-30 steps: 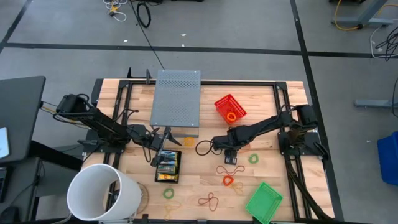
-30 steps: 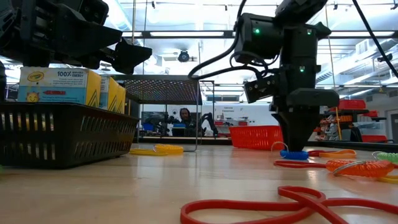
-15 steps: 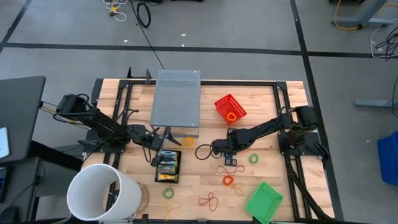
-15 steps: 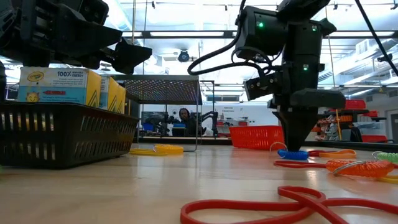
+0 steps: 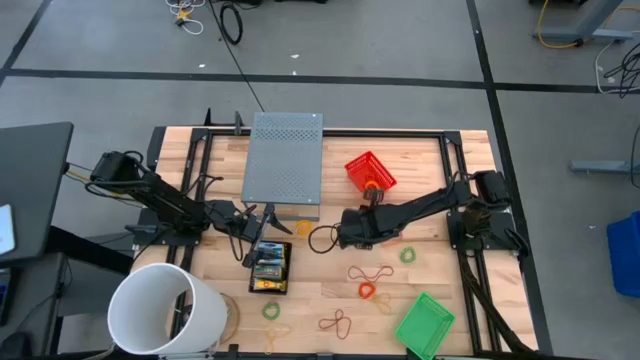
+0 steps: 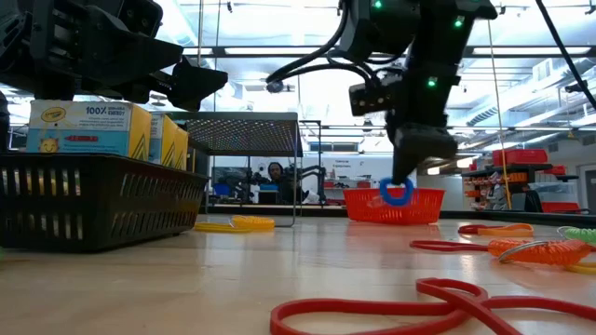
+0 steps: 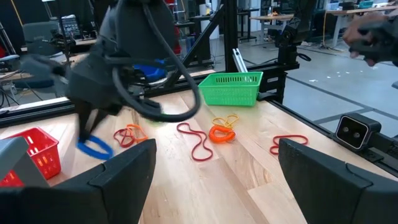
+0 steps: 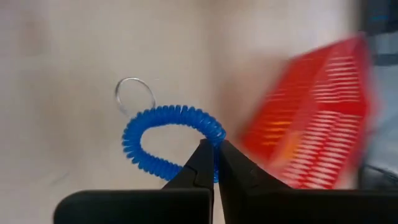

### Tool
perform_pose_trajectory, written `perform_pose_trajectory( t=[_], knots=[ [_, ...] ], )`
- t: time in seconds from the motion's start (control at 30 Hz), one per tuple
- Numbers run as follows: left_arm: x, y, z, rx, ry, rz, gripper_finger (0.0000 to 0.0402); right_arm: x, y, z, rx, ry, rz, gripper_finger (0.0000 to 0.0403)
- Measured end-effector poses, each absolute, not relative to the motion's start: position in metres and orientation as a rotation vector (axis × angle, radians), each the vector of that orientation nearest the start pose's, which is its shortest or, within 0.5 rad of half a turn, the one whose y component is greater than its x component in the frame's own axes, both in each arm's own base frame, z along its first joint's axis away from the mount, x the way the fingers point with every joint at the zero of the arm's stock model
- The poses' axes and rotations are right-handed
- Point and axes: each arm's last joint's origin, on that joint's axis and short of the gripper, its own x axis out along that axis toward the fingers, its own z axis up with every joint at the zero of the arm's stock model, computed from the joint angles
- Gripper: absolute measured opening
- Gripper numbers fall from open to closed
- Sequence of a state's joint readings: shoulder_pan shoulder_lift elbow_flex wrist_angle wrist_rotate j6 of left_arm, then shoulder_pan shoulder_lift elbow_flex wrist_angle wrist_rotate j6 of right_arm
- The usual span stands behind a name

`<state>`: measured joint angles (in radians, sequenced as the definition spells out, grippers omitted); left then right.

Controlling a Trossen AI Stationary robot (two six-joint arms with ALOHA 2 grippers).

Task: Pick & Place Office Desk Supplies
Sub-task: Put the blue spring keychain into the red basket

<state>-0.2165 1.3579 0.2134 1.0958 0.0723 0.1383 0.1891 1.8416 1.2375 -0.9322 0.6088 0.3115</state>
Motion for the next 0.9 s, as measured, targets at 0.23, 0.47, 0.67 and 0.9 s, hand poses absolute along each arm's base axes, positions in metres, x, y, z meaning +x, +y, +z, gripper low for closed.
perform_pose_trajectory(
  t=[0.23,0.47,0.67,0.9],
  knots=[
    [0.211,-0.049,0.159,0.141,0.029,-0.291,0.0339,0.329,0.027,0.192,-0.422,1.329,-0.697,0.0004],
    [0.211,-0.049,0.159,0.141,0.029,-0.292,0.0339,0.326,-0.009,0.197,-0.457,1.399,-0.790,0.0004],
    [0.211,-0.049,0.159,0.141,0.029,-0.292,0.0339,0.324,-0.042,0.197,-0.447,1.473,-0.814,0.0004],
    [0.211,-0.049,0.158,0.141,0.031,-0.292,0.0339,0.321,-0.072,0.196,-0.395,1.527,-0.802,0.0004]
  ],
)
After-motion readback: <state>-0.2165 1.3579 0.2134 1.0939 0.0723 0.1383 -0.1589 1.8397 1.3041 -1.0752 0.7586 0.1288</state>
